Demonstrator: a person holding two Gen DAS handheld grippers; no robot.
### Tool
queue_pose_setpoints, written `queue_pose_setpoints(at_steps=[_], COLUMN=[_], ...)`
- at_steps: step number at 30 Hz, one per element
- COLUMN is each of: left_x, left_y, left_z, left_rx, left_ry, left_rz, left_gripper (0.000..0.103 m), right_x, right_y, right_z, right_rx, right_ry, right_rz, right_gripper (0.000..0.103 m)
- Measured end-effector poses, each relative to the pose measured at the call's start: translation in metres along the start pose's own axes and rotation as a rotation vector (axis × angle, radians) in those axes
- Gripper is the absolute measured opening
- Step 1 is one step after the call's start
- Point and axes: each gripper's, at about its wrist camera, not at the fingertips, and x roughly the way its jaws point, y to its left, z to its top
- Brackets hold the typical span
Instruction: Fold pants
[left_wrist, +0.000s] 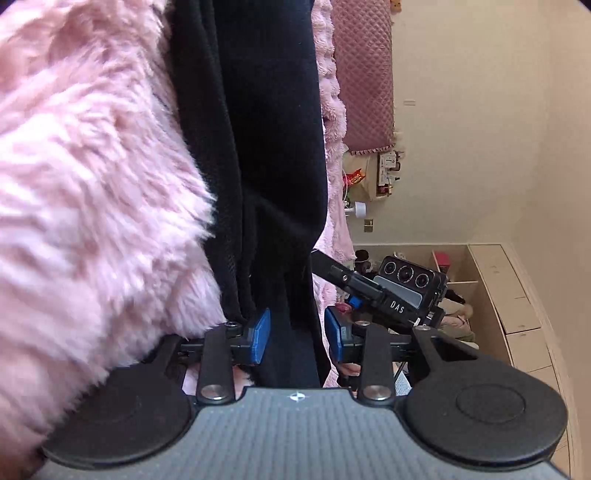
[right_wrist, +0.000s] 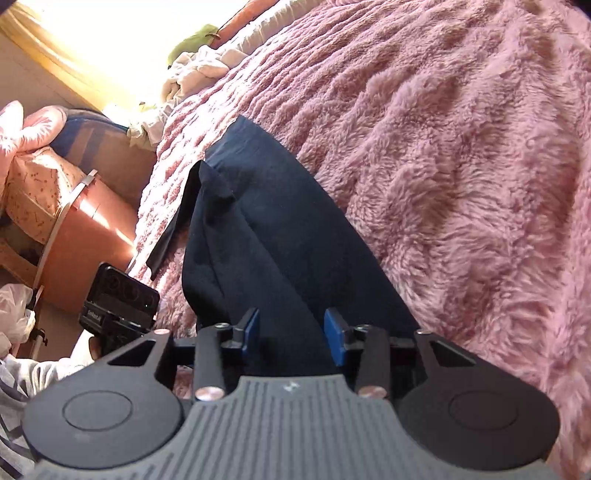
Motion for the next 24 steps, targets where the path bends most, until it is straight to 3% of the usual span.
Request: queue_pose_setpoints(at_steps=[1,2,3,8,10,12,15,19,24], left_x=[0.002,0.002,0.002,0.003,0.006,0.013,0.007,0.01,0.009], left_y=[0.0,0.0,0.0,-0.009,-0.015,-0.015,-0.017,-0.021,-0.029], left_z=[0.001,0.0,-0.002,-0.004,-0.005,-0.006,-0.008,-0.01,-0.03], left_rx=[0.008,0.011,0.016,0.055,0.108,0.144,0.118,0.086,0.052], left_ry=[0.002,-0.003,-0.009,-0.024,-0.103,-0.13,-0.136,-0.126,-0.128], left_rz=[0.021,0.053,0.09,0.181,0.278,0.322,0.351,0.393,0.512], left_gripper=[0.034,0.026,0.014,0.012,0.006,0.006,0.006,0.006,0.006], right_x=[0.004,0.007,0.008,-0.006,-0.013,-0.015,-0.016,-0.023,-0.044], right_y=[0.001,0.001,-0.003,-0.001,0.002,0.006,0.005,-0.001,0.014], right_z=[-0.001,-0.002,-0.002,-0.006,-0.007,-0.008,-0.006,0.0,-0.004], right_rx=[-0.028,-0.036,-0.016,-0.037,-0.048,-0.061,-0.078,-0.054,-0.105], right_ry=[0.015,0.019,0.009,-0.113,-0.213,-0.268,-0.338,-0.345,-0.318], right_rz=[-0.008,-0.021,-0.023,-0.062,-0.172,-0.225,-0.361,-0.384,-0.401], right_gripper=[0.009,0.001,0.0,0.0,0.0,0.0,0.0,0.0,0.004])
